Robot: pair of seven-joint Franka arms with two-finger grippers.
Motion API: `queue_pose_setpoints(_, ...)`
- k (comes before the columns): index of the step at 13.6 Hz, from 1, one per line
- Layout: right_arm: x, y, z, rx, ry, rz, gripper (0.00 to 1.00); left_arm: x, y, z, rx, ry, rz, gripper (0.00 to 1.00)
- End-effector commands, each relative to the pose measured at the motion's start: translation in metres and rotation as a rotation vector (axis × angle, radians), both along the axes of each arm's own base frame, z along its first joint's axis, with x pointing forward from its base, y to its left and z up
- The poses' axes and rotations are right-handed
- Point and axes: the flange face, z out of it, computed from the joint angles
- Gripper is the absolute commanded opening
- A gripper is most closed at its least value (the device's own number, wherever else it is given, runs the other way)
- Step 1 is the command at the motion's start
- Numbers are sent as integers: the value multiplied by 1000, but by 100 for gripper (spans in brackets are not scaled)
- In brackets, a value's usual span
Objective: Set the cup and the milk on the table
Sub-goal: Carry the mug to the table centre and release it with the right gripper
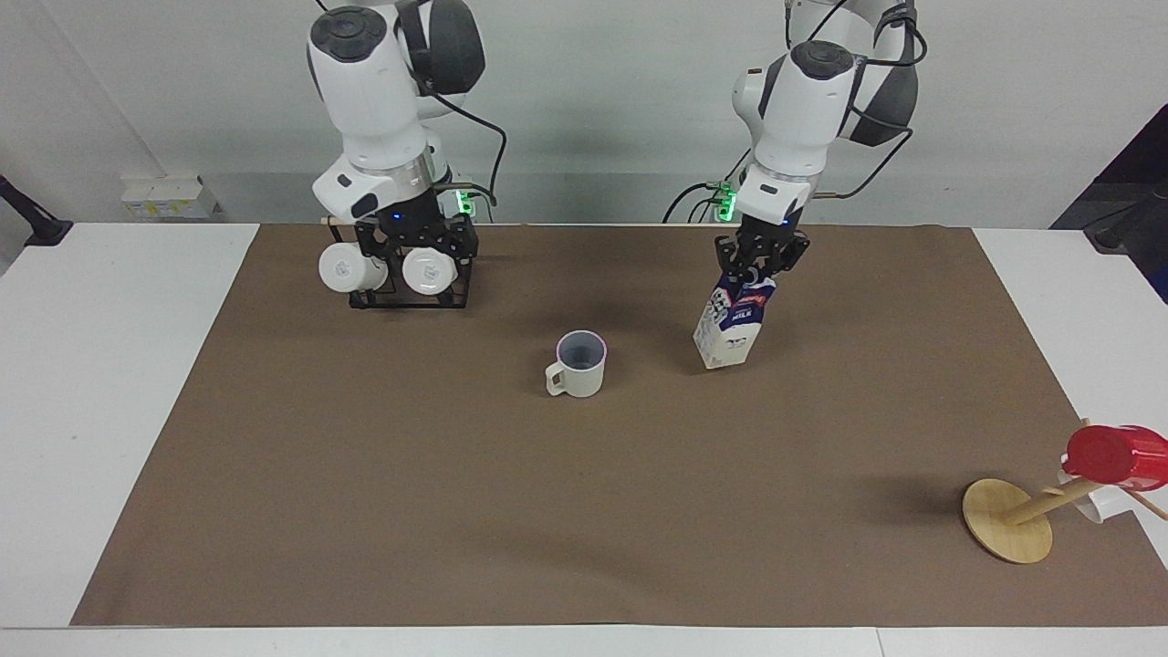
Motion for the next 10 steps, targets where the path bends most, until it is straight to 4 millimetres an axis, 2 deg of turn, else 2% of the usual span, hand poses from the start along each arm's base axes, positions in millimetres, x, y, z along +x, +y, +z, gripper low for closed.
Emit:
queue_pose_setpoints(1, -6, -48, 11, 15, 9, -12, 100, 1, -29, -4, -15, -19, 18, 42)
queue_pose_setpoints(3, -4, -86, 12, 13, 7, -46, 100, 9, -46, 1, -26, -33, 14, 41)
queue_pose_setpoints(5, -3, -116, 17, 24, -6, -61, 100, 10, -69, -1, -6, -48, 15, 41)
queue_pose_setpoints(9, 2, -127, 61, 12, -80, -75, 100, -2, -117, -25, 47, -74, 49, 41)
queue_pose_setpoints(10, 1, -128, 76, 9, -85, -76, 100, -4, -123, -28, 45, -81, 52, 41)
